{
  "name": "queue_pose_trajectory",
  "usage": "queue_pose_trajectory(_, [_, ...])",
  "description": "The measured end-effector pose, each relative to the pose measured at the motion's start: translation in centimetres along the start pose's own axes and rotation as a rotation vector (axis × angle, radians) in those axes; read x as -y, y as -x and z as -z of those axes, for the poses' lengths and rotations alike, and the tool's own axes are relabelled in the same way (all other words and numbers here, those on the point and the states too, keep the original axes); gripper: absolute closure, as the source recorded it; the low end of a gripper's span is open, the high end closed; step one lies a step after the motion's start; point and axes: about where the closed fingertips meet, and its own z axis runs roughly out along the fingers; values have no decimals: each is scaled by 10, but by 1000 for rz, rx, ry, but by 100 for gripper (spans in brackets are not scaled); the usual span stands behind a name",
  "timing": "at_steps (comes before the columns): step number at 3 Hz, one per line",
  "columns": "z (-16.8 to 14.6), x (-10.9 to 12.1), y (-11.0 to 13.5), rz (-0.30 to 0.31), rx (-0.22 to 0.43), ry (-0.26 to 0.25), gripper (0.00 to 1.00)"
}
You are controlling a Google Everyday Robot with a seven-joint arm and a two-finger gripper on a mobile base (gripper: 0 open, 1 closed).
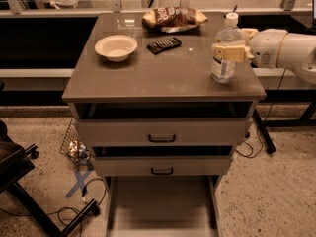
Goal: Place blue plastic bottle into bottom drawer
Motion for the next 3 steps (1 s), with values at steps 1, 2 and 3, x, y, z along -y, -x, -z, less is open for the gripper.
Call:
queue_pose_trajectory(1, [-4,-2,2,2,0,7,100])
queue_pose_trajectory(2, [-7,-5,12,14,-5,20,100])
queue_pose_trajectory(3, [9,-28,45,47,3,20,100])
